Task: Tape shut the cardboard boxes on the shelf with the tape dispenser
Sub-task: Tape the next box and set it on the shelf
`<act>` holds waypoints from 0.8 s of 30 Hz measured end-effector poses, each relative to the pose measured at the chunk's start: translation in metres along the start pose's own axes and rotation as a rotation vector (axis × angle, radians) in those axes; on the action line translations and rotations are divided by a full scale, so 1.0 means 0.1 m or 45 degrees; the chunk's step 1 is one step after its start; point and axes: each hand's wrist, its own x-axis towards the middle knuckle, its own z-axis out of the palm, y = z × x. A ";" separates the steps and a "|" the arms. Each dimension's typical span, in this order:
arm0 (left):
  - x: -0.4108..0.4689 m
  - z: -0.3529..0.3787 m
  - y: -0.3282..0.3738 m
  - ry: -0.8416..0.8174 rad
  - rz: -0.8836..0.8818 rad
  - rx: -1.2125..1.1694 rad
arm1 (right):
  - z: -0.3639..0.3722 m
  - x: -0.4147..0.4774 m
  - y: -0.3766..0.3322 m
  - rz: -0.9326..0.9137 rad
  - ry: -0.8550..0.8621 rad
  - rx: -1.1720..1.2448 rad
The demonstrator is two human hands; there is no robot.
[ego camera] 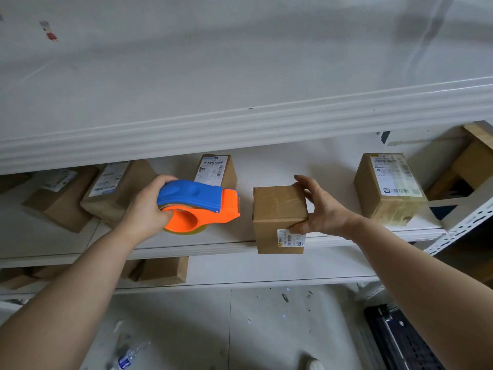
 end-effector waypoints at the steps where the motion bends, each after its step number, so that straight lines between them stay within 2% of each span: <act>1: 0.00 0.04 -0.02 -0.013 -0.006 -0.010 | 0.00 0.00 0.00 -0.004 0.002 0.008; 5: 0.00 0.25 -0.05 -0.055 -0.016 -0.014 | 0.01 -0.03 -0.01 -0.004 -0.001 0.016; 8: 0.02 0.37 -0.02 -0.055 -0.013 -0.026 | 0.00 -0.06 -0.07 0.028 -0.021 -0.088; 10: 0.02 0.39 -0.02 -0.028 -0.029 -0.043 | -0.02 -0.07 -0.19 0.010 -0.044 -0.377; 13: 0.03 0.37 -0.01 -0.017 -0.026 -0.043 | 0.11 -0.08 -0.44 -0.152 -0.030 -1.155; 16: 0.03 0.39 0.01 -0.023 -0.026 -0.041 | 0.42 -0.10 -0.51 -0.320 -0.099 -1.502; 19: 0.03 0.40 -0.01 -0.023 -0.026 -0.028 | 0.48 -0.08 -0.52 -0.235 -0.183 -1.602; 24: 0.01 0.41 -0.01 -0.022 -0.017 -0.004 | 0.56 0.15 -0.67 -0.103 -0.119 -1.563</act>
